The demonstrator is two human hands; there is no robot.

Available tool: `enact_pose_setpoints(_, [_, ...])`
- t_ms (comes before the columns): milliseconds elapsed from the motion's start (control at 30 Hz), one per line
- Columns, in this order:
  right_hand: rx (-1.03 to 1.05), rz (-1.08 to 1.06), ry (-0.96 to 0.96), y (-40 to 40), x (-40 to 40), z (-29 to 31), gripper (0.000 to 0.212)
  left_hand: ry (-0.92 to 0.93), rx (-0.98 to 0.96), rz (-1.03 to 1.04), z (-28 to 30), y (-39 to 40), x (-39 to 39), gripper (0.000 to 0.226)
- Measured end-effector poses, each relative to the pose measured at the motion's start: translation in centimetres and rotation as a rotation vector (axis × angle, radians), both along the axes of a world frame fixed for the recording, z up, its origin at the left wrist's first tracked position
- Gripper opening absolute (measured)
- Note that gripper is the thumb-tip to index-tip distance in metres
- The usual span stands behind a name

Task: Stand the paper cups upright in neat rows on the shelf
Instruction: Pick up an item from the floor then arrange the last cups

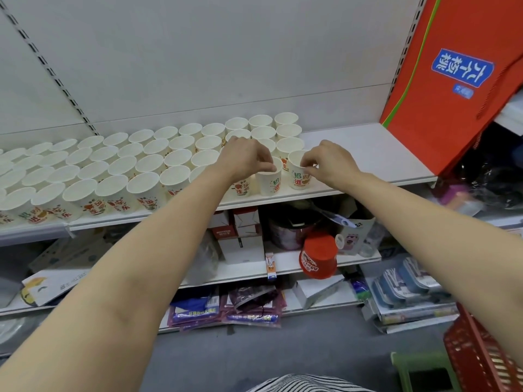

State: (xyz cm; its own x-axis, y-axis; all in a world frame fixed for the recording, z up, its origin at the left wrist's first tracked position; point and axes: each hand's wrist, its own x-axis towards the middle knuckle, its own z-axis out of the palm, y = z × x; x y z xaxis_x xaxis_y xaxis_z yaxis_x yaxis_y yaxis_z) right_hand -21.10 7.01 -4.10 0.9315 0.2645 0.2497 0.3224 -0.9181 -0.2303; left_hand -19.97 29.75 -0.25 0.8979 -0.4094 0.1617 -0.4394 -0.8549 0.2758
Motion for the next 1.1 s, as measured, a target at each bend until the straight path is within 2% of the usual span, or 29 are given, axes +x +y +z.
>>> enact_pose_setpoints(167, [-0.036,0.03,-0.013,0.7,0.1,0.2,0.009,-0.025,0.079,-0.029,0.1,-0.9,0.0,0.011])
enact_pose_setpoints(300, [-0.008,0.015,-0.025,0.7,0.1,-0.1,0.01,-0.042,0.108,-0.031,-0.7,-1.5,0.1,0.03])
enact_pose_setpoints(433, [0.054,0.055,-0.041,0.5,-0.5,0.0,0.015,-0.123,0.161,-0.02,-0.5,-1.9,-0.5,0.015])
enact_pose_setpoints(500, [0.155,0.082,-0.115,0.4,-1.3,0.3,0.026,-0.118,0.098,-0.022,0.5,-1.1,-0.9,0.009])
enact_pose_setpoints(600, [0.453,0.121,-0.152,0.8,-2.6,0.9,0.039,0.007,-0.136,-0.041,2.9,0.7,-1.7,0.008])
enact_pose_setpoints(767, [1.03,0.137,0.214,3.0,-4.5,2.7,0.066,0.242,-0.541,-0.049,4.4,3.0,-3.1,0.012])
enact_pose_setpoints(833, [1.235,0.173,0.379,3.5,-4.9,2.8,0.065,0.271,-0.644,-0.069,4.3,3.5,-3.4,0.014])
enact_pose_setpoints(900, [1.395,0.228,0.492,4.1,-5.3,2.4,0.058,0.281,-0.67,-0.082,4.2,4.0,-3.3,0.015])
enact_pose_setpoints(967, [1.435,0.209,0.474,5.0,-5.7,1.9,0.055,0.3,-0.646,-0.099,4.2,4.2,-3.1,0.019])
enact_pose_setpoints(1100, [1.3,0.047,0.221,6.9,-6.1,1.2,0.061,0.311,-0.684,-0.048,5.1,3.3,-3.7,0.017])
